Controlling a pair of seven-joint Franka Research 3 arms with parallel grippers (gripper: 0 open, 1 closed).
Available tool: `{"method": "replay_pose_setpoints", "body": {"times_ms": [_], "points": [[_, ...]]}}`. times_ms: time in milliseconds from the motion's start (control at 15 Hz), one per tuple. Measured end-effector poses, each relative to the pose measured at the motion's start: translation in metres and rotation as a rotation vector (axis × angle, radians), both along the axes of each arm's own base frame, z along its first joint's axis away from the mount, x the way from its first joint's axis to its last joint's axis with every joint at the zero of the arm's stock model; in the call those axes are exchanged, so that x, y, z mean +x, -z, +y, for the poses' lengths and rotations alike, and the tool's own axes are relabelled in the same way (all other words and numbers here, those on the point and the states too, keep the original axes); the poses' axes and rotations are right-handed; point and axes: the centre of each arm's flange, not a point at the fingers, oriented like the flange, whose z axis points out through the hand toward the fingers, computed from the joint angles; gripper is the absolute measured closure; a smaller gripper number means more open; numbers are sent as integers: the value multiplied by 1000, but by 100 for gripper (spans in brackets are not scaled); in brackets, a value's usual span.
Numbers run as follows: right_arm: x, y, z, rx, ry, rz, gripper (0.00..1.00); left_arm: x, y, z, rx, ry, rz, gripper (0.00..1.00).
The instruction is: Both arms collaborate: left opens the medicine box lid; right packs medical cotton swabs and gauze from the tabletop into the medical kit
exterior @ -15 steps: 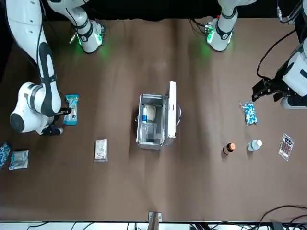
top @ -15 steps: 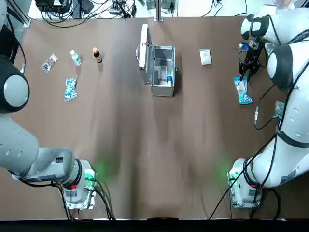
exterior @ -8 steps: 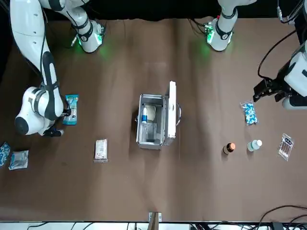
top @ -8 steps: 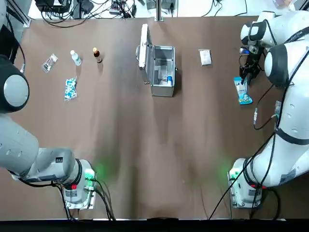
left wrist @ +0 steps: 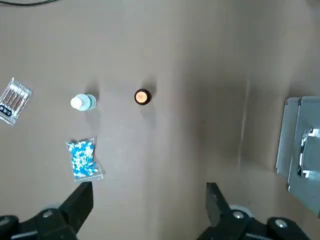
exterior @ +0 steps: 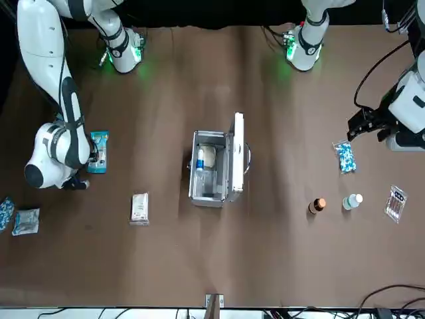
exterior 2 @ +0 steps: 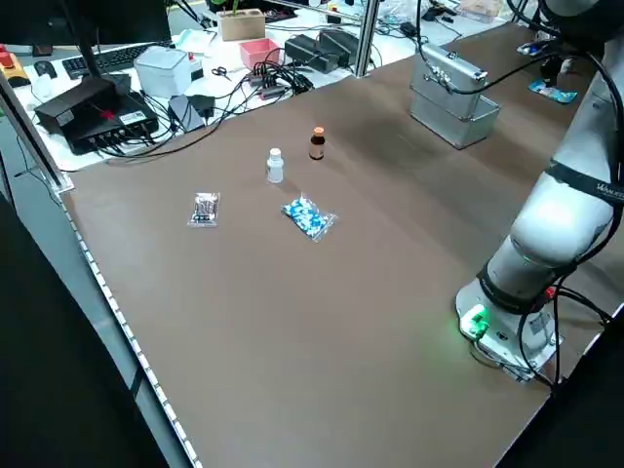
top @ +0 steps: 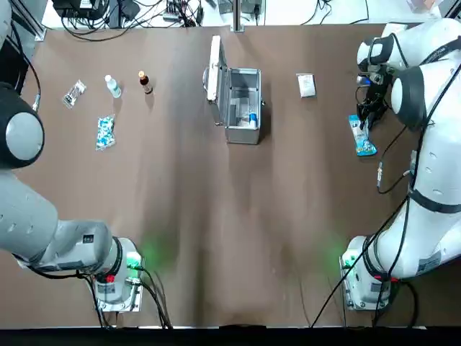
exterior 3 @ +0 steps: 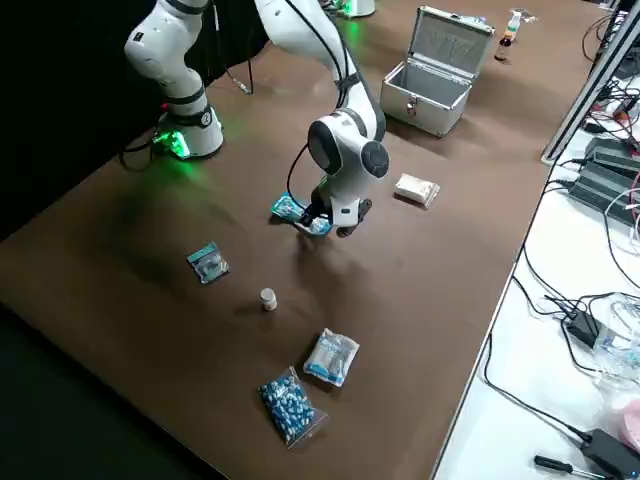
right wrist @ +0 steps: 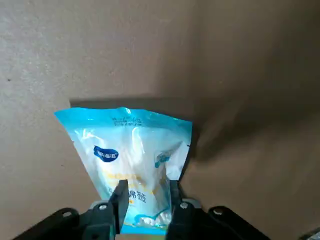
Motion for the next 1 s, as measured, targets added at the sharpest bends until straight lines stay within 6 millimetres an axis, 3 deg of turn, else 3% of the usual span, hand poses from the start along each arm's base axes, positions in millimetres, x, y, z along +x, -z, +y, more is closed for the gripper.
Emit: {"method": "replay_pose_setpoints", "body": {"times_ms": [400, 733, 1000], "points": [[-2, 9, 2, -3, -4, 13, 70, 0, 3, -1, 1, 0, 6, 0], [-2, 9, 2, -3, -5, 13, 80, -3, 3, -20, -4, 24, 8, 0], [-2, 9, 2, -3, -5, 12, 86, -3, 3, -18, -4, 19, 8, 0]]}}
